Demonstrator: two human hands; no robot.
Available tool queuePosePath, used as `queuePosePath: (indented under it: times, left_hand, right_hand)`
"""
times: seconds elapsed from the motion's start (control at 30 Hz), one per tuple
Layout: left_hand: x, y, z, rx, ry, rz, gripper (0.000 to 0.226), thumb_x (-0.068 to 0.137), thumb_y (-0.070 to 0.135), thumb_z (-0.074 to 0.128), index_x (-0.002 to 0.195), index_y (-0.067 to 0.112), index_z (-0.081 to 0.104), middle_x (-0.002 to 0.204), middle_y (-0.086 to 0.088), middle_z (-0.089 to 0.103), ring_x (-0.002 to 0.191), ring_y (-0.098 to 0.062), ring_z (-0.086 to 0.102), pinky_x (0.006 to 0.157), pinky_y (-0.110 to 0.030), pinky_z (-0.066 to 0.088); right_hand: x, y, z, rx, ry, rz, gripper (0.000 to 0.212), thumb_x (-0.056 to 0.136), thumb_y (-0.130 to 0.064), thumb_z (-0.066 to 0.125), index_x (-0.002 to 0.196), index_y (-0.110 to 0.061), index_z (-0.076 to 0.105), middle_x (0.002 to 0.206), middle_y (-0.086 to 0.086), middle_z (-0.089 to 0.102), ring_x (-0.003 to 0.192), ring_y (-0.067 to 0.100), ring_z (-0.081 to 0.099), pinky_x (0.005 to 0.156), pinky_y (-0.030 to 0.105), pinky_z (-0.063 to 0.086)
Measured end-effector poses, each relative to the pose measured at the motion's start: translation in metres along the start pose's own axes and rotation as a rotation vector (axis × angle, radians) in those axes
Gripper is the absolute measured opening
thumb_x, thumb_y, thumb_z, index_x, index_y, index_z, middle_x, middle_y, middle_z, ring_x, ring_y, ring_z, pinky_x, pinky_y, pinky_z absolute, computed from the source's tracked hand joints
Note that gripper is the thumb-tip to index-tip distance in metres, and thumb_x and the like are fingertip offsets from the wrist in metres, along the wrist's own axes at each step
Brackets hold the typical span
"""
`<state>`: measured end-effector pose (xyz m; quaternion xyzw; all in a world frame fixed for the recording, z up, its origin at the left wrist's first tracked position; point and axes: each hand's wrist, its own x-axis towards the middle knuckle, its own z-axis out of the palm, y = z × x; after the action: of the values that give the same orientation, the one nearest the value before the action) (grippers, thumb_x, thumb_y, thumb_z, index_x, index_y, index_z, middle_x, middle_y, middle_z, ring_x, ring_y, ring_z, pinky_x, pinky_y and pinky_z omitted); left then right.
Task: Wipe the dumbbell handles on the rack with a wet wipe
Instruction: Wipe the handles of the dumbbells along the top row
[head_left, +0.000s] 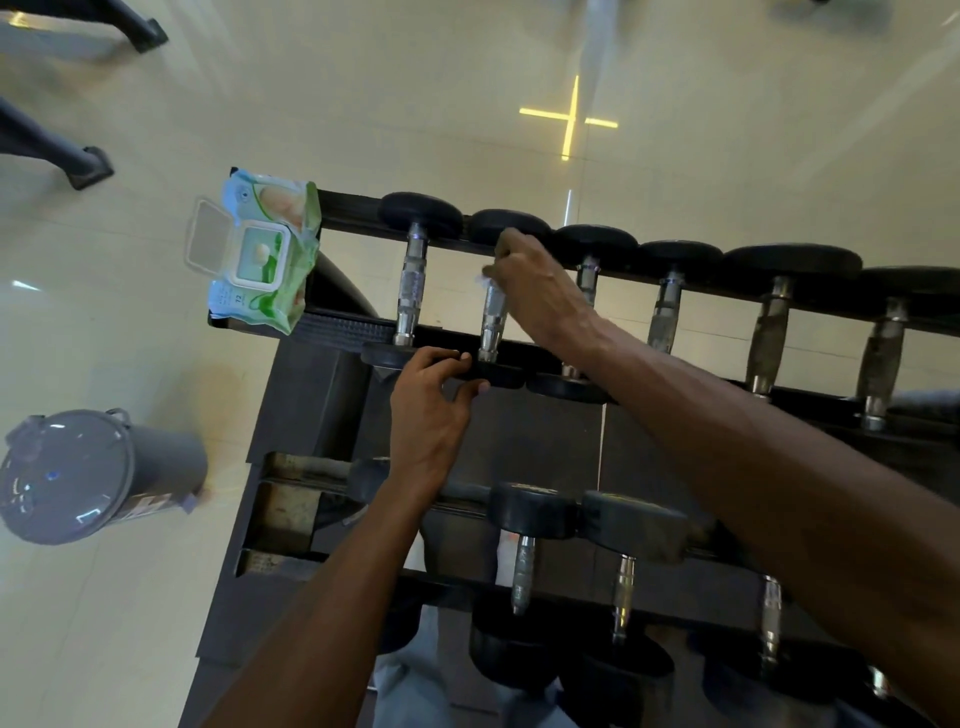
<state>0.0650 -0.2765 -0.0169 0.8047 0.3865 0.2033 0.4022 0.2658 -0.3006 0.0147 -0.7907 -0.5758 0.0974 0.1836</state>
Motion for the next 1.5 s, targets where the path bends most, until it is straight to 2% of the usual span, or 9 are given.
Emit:
queuePosePath:
  times: [0.2,0.37,0.57,0.7,0.9,1.07,1.23,1.4,1.5]
  left_hand:
    - [-0.004,-0.001,0.001,0.028,-0.003,0.002,0.023,0.082,0.021,0.085,0.101,0.009,0.08,0.112,0.003,0.067,0.1,-0.009,0.065,0.093,-0.021,0.051]
    - [-0.001,0.001,0.001,0.033,-0.007,-0.001,0.028,0.081,0.021,0.086,0.105,0.009,0.079,0.113,0.002,0.067,0.102,-0.009,0.065,0.094,-0.022,0.053]
    - [-0.003,0.001,0.001,0.044,0.006,0.006,0.027,0.082,0.02,0.086,0.105,0.009,0.079,0.113,0.001,0.068,0.101,-0.01,0.065,0.093,-0.029,0.055]
    - [-0.001,0.002,0.001,0.037,0.003,-0.003,0.024,0.081,0.019,0.086,0.103,0.009,0.08,0.11,0.001,0.069,0.1,-0.009,0.066,0.092,-0.029,0.055]
    - [-0.001,0.003,-0.001,0.038,-0.018,-0.007,0.027,0.082,0.02,0.085,0.106,0.008,0.079,0.114,-0.001,0.068,0.101,-0.011,0.065,0.092,-0.025,0.053]
    - [-0.002,0.009,-0.001,0.047,-0.021,-0.012,0.028,0.081,0.016,0.085,0.106,0.008,0.077,0.112,-0.002,0.069,0.101,-0.013,0.066,0.093,-0.031,0.055]
    - [-0.015,0.018,0.003,0.136,-0.032,0.001,0.038,0.087,0.02,0.081,0.122,0.012,0.069,0.126,-0.003,0.064,0.116,-0.018,0.06,0.103,-0.034,0.051]
    - [-0.025,0.031,0.017,0.207,-0.038,0.033,0.042,0.086,0.023,0.081,0.125,0.017,0.067,0.131,-0.001,0.057,0.125,-0.018,0.048,0.102,-0.026,0.043]
    - [-0.012,0.029,0.016,0.372,-0.131,0.154,0.047,0.083,0.02,0.083,0.128,0.014,0.068,0.128,-0.005,0.06,0.125,-0.025,0.047,0.101,-0.032,0.046]
  right_hand:
    - [-0.046,-0.017,0.015,0.175,-0.068,0.027,0.009,0.09,-0.01,0.074,0.097,-0.012,0.08,0.1,0.003,0.072,0.089,0.014,0.067,0.081,0.027,0.056]
    - [-0.058,-0.01,0.027,0.406,0.054,0.403,0.012,0.082,-0.006,0.08,0.088,-0.016,0.081,0.095,-0.003,0.076,0.083,0.01,0.072,0.077,0.025,0.06]
    - [-0.042,-0.008,0.014,0.22,-0.021,0.071,0.012,0.092,-0.009,0.072,0.102,-0.01,0.079,0.1,0.001,0.068,0.087,0.01,0.063,0.078,0.024,0.057]
    - [-0.004,0.003,0.013,0.227,0.182,0.214,0.014,0.094,-0.009,0.069,0.105,-0.006,0.078,0.096,-0.005,0.059,0.08,0.007,0.057,0.073,0.022,0.056]
    - [-0.048,-0.009,0.021,0.175,-0.136,0.024,0.013,0.092,-0.007,0.07,0.102,-0.01,0.078,0.104,0.003,0.067,0.09,0.011,0.062,0.077,0.019,0.05]
    - [-0.047,0.002,0.014,0.265,-0.093,0.253,0.013,0.087,-0.002,0.074,0.093,-0.013,0.077,0.099,0.002,0.07,0.085,0.013,0.065,0.068,0.01,0.045]
    - [-0.062,0.014,-0.003,0.477,-0.034,0.419,0.011,0.086,-0.013,0.08,0.096,-0.012,0.077,0.097,-0.002,0.074,0.087,0.01,0.069,0.079,0.028,0.059]
    - [-0.074,0.034,-0.017,0.621,0.068,0.55,0.021,0.087,-0.017,0.079,0.108,-0.015,0.073,0.098,-0.003,0.072,0.09,0.007,0.069,0.065,0.009,0.048]
    - [-0.077,0.037,-0.018,0.663,0.072,0.557,0.027,0.088,-0.017,0.078,0.114,-0.016,0.073,0.101,0.0,0.073,0.093,0.008,0.07,0.064,0.006,0.047]
